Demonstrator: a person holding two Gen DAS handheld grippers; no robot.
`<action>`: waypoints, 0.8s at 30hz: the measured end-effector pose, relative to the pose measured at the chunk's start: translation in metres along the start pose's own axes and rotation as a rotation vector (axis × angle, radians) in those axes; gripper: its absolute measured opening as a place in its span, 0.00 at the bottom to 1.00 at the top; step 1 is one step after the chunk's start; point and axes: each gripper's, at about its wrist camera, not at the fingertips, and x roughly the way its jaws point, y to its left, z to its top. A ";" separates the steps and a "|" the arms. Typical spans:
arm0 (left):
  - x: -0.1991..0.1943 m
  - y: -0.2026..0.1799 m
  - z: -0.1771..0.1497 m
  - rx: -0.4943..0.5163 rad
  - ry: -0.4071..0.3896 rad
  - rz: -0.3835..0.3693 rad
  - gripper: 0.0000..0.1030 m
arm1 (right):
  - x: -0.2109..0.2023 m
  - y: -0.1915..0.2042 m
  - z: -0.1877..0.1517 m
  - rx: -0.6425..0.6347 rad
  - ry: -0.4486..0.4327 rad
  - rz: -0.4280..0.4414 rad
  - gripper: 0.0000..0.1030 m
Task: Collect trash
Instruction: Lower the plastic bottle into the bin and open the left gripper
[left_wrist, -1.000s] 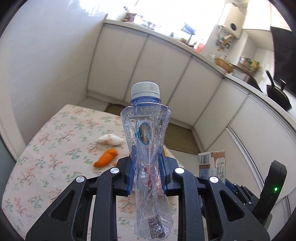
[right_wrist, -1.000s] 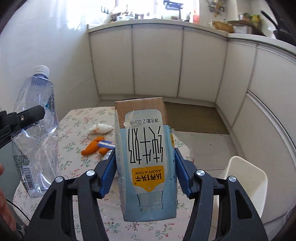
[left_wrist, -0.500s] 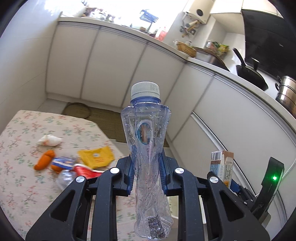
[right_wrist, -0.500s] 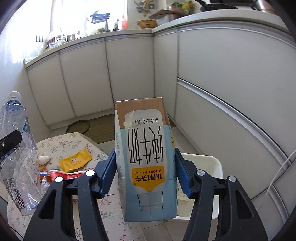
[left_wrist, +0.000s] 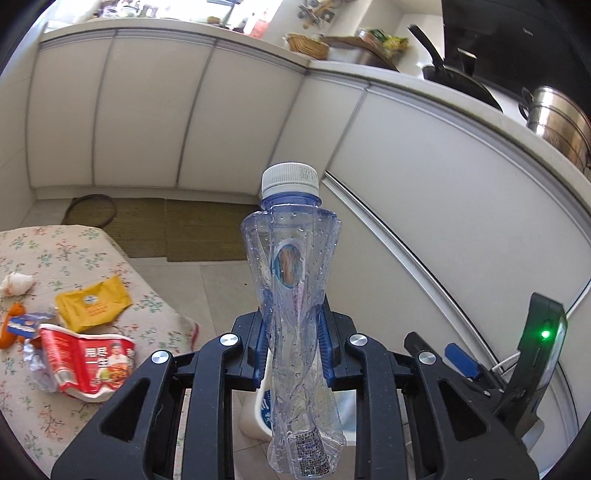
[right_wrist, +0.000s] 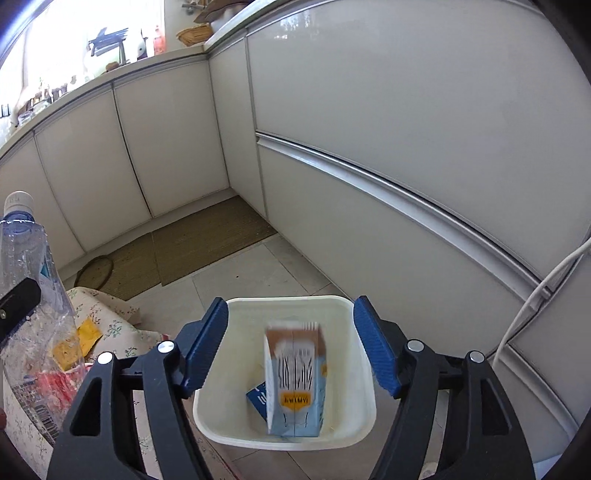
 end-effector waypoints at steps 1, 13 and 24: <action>0.005 -0.004 -0.001 0.005 0.007 -0.005 0.21 | 0.002 -0.003 0.003 0.010 0.000 -0.006 0.70; 0.074 -0.041 -0.007 0.017 0.190 -0.121 0.23 | 0.001 -0.059 0.007 0.111 0.008 -0.123 0.82; 0.092 -0.038 -0.004 -0.035 0.270 -0.137 0.40 | 0.000 -0.069 0.009 0.126 0.019 -0.141 0.84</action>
